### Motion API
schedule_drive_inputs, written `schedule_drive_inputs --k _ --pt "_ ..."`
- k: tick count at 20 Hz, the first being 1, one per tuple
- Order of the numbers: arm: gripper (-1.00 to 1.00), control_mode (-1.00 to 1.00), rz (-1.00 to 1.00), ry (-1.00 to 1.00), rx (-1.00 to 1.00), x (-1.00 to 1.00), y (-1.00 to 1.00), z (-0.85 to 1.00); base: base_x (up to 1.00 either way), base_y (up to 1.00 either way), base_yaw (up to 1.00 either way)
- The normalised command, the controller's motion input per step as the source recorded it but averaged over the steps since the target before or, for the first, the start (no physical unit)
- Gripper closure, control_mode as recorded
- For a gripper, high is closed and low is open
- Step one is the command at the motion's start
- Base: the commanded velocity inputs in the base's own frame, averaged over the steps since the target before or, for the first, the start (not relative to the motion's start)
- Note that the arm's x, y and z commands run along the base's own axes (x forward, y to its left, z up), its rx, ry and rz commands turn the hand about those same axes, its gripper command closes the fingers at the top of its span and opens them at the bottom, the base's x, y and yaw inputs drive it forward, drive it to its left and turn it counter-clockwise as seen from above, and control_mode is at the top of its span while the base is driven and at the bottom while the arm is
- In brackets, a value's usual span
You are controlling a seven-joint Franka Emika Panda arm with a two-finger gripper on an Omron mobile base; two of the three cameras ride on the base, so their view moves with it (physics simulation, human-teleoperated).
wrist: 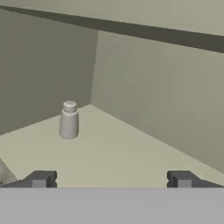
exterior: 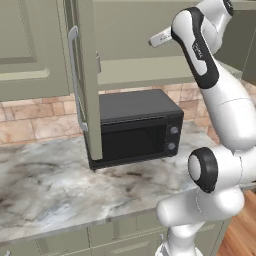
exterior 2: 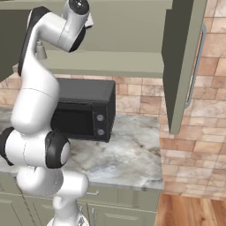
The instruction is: Collect the paprika, mayonnaise, and shaker from the cabinet and place them next to the stove.
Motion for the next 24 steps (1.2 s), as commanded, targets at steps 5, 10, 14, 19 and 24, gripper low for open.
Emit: schedule_drive_inputs --k 5,10,14,19,24 --pt "-1.00 -1.00 0.00 -0.14 0.00 0.08 0.01 -0.19 0.00 0.00 0.00" --pt "-1.00 -1.00 0.00 -0.09 0.00 0.06 0.16 0.00 0.00 0.00 0.00" --pt "-1.00 -1.00 0.00 -0.02 0.00 0.01 0.36 0.00 0.00 0.00 0.00" --pt "-1.00 -1.00 0.00 0.00 0.00 0.00 0.38 0.00 0.00 0.00 0.00" --pt "-1.00 -1.00 0.00 0.00 0.00 0.00 0.37 0.00 0.00 0.00 0.00"
